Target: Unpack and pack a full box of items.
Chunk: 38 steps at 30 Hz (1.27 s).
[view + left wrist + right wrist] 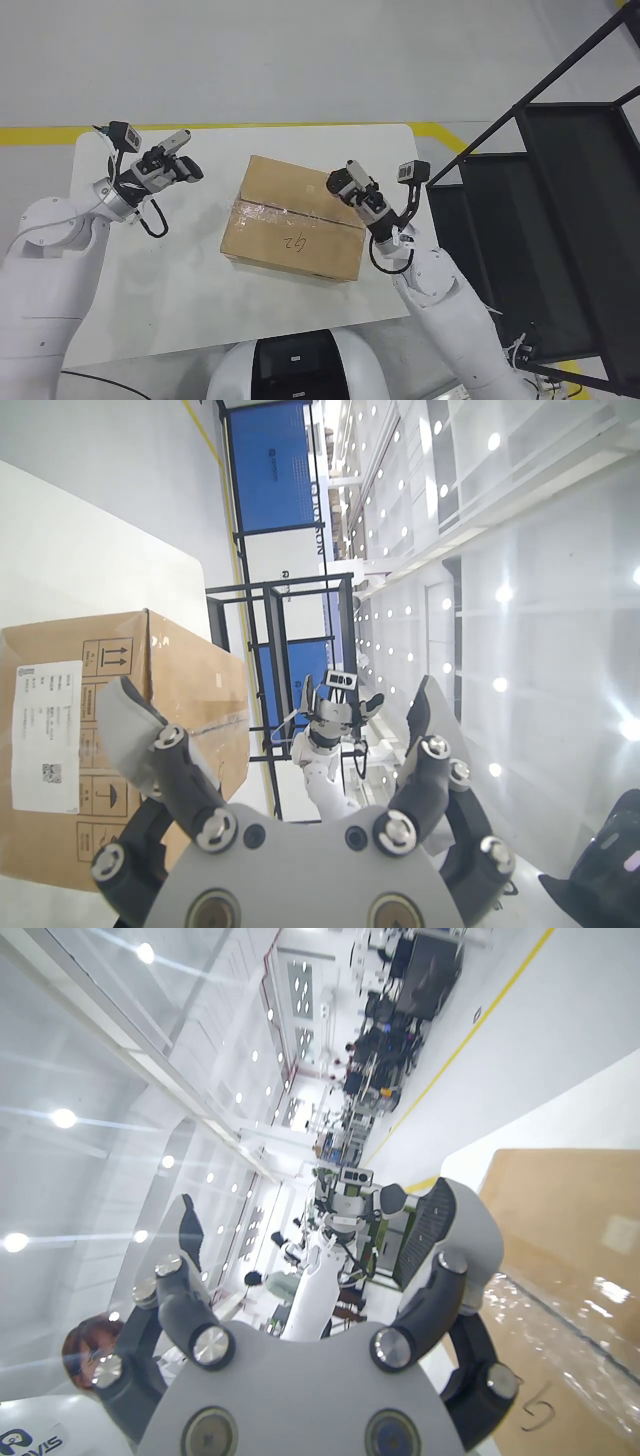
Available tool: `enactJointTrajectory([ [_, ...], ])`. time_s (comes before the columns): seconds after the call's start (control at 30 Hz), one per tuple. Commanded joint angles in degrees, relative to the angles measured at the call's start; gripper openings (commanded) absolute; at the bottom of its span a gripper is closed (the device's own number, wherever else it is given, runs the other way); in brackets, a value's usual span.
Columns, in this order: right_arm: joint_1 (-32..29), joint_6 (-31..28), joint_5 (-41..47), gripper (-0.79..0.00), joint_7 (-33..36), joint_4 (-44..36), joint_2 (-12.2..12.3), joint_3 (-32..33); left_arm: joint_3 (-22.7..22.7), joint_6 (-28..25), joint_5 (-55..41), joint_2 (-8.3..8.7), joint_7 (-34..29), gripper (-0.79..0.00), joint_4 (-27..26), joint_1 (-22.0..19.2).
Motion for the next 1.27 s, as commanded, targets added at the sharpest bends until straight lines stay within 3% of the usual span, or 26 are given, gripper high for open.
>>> enactJointTrajectory([
  [0.0, -2.7, -1.6, -0.4, 0.0, -4.0, -1.3, 0.0, 2.0, -0.2, 0.8, -0.1, -0.06, 1.6, 0.0, 0.5, 0.1],
  [0.23, -7.6, -5.9, -1.6, 0.0, -12.8, -1.6, -0.2, 5.4, -0.7, 2.3, -0.5, -0.21, 5.0, 0.0, 0.4, 0.9],
  [1.23, -7.6, -5.9, -1.6, 0.0, -12.8, -1.6, -0.2, 5.4, -0.7, 2.3, -0.5, -0.21, 5.0, -0.001, 0.4, 0.9],
])
